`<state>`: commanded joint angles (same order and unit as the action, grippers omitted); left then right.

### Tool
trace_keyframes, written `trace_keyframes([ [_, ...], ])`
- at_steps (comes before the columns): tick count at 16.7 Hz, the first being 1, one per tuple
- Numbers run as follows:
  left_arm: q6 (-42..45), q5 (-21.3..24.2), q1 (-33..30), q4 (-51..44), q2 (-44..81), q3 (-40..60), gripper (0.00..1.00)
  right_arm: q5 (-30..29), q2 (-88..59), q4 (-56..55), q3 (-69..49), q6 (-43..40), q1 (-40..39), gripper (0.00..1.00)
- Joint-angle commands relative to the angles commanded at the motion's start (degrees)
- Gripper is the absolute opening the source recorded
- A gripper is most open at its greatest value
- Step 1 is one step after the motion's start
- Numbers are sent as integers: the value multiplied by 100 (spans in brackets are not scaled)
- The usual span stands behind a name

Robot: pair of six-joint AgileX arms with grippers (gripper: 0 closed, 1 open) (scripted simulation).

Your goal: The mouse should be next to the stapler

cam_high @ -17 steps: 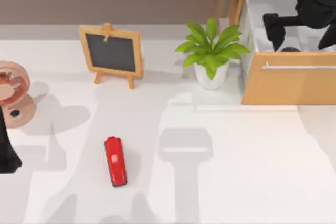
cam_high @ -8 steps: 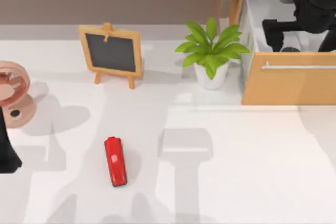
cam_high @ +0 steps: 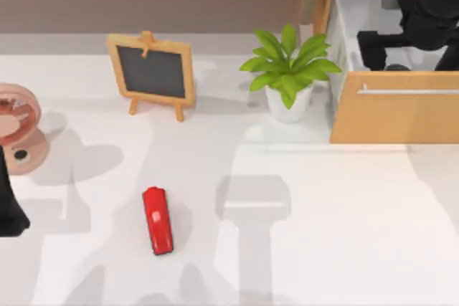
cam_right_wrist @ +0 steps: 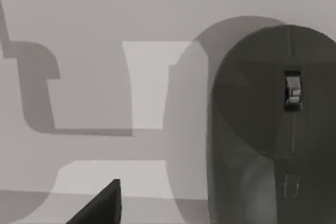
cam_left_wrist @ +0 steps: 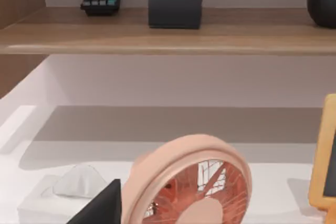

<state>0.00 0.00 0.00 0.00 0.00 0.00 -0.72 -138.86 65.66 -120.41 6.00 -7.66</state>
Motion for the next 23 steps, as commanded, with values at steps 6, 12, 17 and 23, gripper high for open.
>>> trace_keyframes([
  [6, 0, 0, 0, 0, 0, 0, 100, -9, -65, -205, 102, -8, 4, 100],
  [12, 0, 0, 0, 0, 0, 0, 100, 0, -170, -302, 132, -8, 11, 100],
  [17, 0, 0, 0, 0, 0, 0, 100, 0, -170, -302, 132, -8, 11, 62],
  [23, 0, 0, 0, 0, 0, 0, 100, 0, -170, -302, 132, -8, 11, 17],
])
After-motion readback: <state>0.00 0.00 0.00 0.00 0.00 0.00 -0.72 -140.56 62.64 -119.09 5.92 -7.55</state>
